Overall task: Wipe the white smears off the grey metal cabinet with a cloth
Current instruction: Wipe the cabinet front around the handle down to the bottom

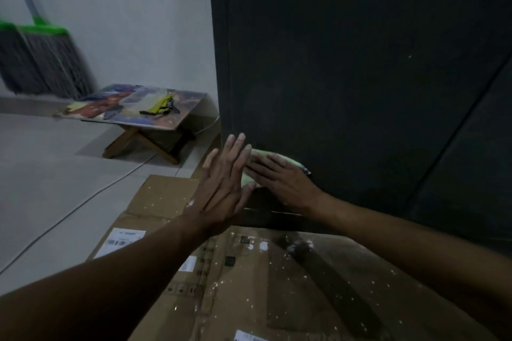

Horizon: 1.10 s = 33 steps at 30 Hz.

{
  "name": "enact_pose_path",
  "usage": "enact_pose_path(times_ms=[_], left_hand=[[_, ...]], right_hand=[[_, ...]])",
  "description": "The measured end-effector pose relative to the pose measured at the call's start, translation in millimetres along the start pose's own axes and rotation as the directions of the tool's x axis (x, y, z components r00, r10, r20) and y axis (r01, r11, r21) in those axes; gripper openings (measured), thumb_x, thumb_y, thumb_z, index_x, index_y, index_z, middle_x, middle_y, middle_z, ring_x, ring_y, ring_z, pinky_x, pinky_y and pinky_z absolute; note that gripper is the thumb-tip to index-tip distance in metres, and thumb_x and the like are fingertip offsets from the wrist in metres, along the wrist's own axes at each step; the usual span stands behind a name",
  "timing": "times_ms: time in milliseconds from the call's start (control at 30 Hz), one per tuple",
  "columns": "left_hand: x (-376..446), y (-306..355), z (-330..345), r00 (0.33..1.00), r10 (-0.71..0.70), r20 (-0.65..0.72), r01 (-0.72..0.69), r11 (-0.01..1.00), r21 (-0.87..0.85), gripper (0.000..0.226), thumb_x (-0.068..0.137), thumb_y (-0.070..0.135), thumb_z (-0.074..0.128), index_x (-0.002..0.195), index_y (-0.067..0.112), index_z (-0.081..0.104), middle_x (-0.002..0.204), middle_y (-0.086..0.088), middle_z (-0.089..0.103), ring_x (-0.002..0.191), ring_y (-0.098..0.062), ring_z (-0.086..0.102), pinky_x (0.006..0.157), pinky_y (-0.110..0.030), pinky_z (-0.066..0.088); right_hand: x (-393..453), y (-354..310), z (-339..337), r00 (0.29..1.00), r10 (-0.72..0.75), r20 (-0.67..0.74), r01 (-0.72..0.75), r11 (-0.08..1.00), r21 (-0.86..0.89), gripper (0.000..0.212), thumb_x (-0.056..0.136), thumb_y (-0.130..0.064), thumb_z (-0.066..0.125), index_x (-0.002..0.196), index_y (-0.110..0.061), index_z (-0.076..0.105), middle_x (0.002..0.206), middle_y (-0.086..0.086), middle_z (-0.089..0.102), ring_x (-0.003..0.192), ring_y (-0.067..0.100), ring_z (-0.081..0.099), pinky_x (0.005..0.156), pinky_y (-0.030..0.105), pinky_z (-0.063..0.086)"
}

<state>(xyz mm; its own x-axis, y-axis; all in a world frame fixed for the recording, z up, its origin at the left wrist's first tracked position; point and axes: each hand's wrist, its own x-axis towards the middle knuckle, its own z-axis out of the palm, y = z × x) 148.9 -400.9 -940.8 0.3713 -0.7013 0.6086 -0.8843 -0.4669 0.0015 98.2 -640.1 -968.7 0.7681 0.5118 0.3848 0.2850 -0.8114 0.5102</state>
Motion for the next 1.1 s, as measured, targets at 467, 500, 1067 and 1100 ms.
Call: enact_pose_path(times_ms=[467,500,1067,1100], left_hand=[[106.0,52.8,-45.9,0.930,-0.020,-0.368,-0.062,0.976,-0.210,0.070,0.101,0.033,0.048,0.162,0.010,0.023,0.175,-0.011,0.011,0.163,-0.026,0.008,0.127,-0.052,0.014],[113.3,58.8,-48.7,0.921,-0.017,-0.390,-0.076,0.972,-0.224,0.069,0.101,0.033,0.048,0.162,0.010,0.024,0.174,-0.012,0.012,0.163,-0.026,0.008,0.127,-0.053,0.013],[124.1,69.8,-66.3,0.899,-0.047,-0.435,-0.074,0.963,-0.259,0.069,0.101,0.034,0.044,0.160,0.004,0.026,0.172,-0.017,0.016,0.162,-0.027,0.011,0.126,-0.056,0.016],[121.9,67.3,-63.6,0.906,-0.052,-0.421,-0.058,0.968,-0.243,0.069,0.102,0.035,0.044,0.161,0.004,0.026,0.172,-0.017,0.016,0.162,-0.027,0.011,0.126,-0.056,0.017]], right_hand=[[-53.6,179.1,-194.1,0.970,0.069,-0.234,-0.118,0.973,-0.199,0.059,0.108,-0.003,0.049,0.164,-0.013,0.035,0.173,0.006,0.029,0.162,0.023,0.021,0.132,0.043,0.020],[-59.7,191.1,-208.6,0.940,0.147,-0.307,-0.210,0.960,-0.183,0.063,0.104,0.004,0.051,0.163,-0.012,0.037,0.172,0.007,0.031,0.161,0.026,0.024,0.131,0.045,0.021],[-55.3,159.6,-184.6,0.855,0.335,-0.396,-0.398,0.913,-0.087,0.071,0.097,0.001,0.054,0.163,-0.017,0.035,0.171,0.011,0.028,0.160,0.032,0.025,0.133,0.045,0.014],[-50.1,146.4,-172.9,0.927,0.231,-0.295,-0.279,0.952,-0.130,0.067,0.100,-0.005,0.052,0.164,-0.020,0.036,0.172,0.008,0.028,0.161,0.028,0.022,0.133,0.044,0.015]])
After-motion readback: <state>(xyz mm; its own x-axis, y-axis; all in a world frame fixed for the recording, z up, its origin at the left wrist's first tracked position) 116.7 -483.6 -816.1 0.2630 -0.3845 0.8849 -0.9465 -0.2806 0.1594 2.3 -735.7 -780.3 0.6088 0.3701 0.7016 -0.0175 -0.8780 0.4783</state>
